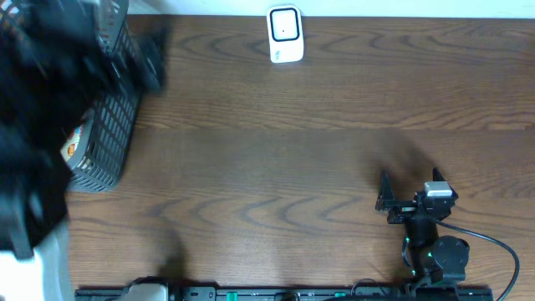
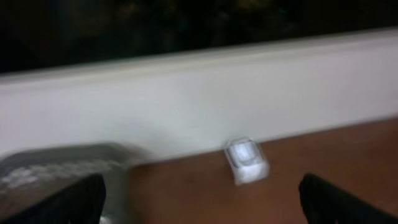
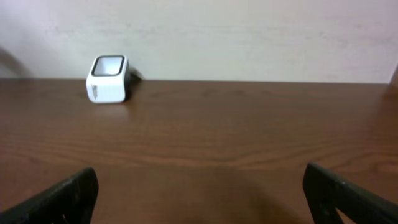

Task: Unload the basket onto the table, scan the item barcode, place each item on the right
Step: 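Reach the left gripper into the basket and grasp the yellow snack bag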

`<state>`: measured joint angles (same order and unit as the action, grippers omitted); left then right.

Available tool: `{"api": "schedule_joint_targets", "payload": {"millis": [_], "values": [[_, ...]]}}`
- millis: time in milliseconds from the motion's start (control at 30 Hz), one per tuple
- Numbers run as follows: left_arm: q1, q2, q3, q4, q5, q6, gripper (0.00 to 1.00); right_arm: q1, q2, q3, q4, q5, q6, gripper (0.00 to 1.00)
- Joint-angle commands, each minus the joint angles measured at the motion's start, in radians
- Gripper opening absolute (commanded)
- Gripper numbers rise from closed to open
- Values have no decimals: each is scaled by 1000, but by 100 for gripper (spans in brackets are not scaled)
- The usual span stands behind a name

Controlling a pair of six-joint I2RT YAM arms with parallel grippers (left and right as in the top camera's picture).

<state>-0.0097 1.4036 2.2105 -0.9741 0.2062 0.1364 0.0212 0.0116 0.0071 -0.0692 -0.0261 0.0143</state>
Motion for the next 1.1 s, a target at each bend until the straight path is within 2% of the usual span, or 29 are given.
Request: {"api": "schedule_joint_targets", "payload": {"millis": [0, 67, 333, 467, 667, 933, 1067], "values": [[119, 212, 325, -109, -133, 16, 97, 9, -6, -2, -3, 5, -8, 99], [194, 278, 375, -109, -132, -47, 98, 9, -6, -2, -3, 5, -8, 99], [309, 374, 343, -139, -169, -39, 98, 9, -6, -2, -3, 5, -8, 99], [389, 410, 261, -139, -335, -39, 97, 9, -6, -2, -3, 5, -8, 99], [496, 447, 38, -122, -321, -38, 97, 9, -6, -2, -3, 5, -8, 99], [521, 480, -264, -61, -323, 139, 98, 9, -6, -2, -3, 5, -8, 99], [509, 480, -360, -15, -323, 204, 97, 9, -6, -2, -3, 5, -8, 99]]}}
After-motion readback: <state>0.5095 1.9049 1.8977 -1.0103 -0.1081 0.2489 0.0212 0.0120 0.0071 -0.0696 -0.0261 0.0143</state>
